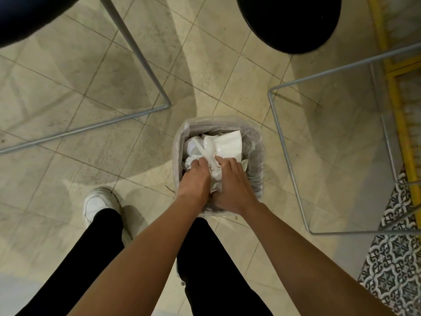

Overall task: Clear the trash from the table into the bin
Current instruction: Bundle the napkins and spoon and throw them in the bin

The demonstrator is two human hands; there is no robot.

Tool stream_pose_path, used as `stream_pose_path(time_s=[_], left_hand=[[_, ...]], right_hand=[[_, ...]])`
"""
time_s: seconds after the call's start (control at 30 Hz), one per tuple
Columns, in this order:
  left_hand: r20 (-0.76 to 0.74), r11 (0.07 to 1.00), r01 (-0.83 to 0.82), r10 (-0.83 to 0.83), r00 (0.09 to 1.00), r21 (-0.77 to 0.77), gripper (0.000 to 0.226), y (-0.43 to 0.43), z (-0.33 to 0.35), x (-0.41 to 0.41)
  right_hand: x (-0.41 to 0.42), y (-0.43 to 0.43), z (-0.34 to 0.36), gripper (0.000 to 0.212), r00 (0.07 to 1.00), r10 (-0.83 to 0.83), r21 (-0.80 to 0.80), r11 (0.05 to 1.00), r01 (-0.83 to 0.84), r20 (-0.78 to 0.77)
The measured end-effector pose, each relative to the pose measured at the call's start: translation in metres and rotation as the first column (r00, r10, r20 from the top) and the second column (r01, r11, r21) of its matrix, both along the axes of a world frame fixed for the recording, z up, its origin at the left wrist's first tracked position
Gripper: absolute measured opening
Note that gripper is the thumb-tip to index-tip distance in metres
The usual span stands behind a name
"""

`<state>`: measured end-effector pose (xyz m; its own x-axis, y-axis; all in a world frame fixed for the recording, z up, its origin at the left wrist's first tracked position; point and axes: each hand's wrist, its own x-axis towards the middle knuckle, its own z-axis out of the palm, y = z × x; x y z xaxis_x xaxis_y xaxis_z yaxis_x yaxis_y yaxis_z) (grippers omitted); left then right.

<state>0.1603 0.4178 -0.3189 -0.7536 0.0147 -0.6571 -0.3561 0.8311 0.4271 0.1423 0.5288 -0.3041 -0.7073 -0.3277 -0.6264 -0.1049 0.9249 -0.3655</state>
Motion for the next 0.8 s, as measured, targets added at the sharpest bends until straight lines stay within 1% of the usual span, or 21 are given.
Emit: stream_pose_path(time_s=[0.1, 0.23, 0.33, 0.5, 0.7, 0.8], left_hand=[[0.015, 0.999, -0.024, 0.024, 1.0, 0.032, 0.043, -0.003, 0.007, 0.0], [0.081, 0.987, -0.09, 0.08, 0.994, 0.135, 0.071, -0.013, 0.024, 0.001], [0.074, 0.978, -0.115, 0.104, 0.992, 0.172, 0.076, -0.024, 0.039, 0.003], [0.014, 0.949, -0.207, 0.21, 0.978, 0.239, 0.06, -0.043, 0.073, 0.001], [-0.088, 0.913, -0.249, 0.291, 0.953, 0.322, 0.046, -0.076, 0.123, -0.005], [-0.125, 0.884, -0.27, 0.338, 0.933, 0.381, 0.039, -0.096, 0.153, -0.012]], right_hand=[[0.0, 0.006, 0.007, 0.095, 0.998, -0.007, -0.017, 1.0, 0.008, 0.055], [0.002, 0.006, 0.021, 0.098, 0.996, -0.071, -0.041, 0.996, 0.073, 0.057], [0.002, 0.004, 0.034, 0.097, 0.996, -0.084, -0.018, 0.996, 0.085, 0.037], [-0.005, -0.008, 0.062, 0.073, 0.994, -0.101, 0.058, 0.993, 0.104, -0.05], [-0.023, -0.038, 0.111, 0.057, 0.985, -0.136, 0.046, 0.989, 0.141, -0.11], [-0.031, -0.057, 0.138, 0.051, 0.971, -0.169, 0.003, 0.985, 0.172, -0.169]])
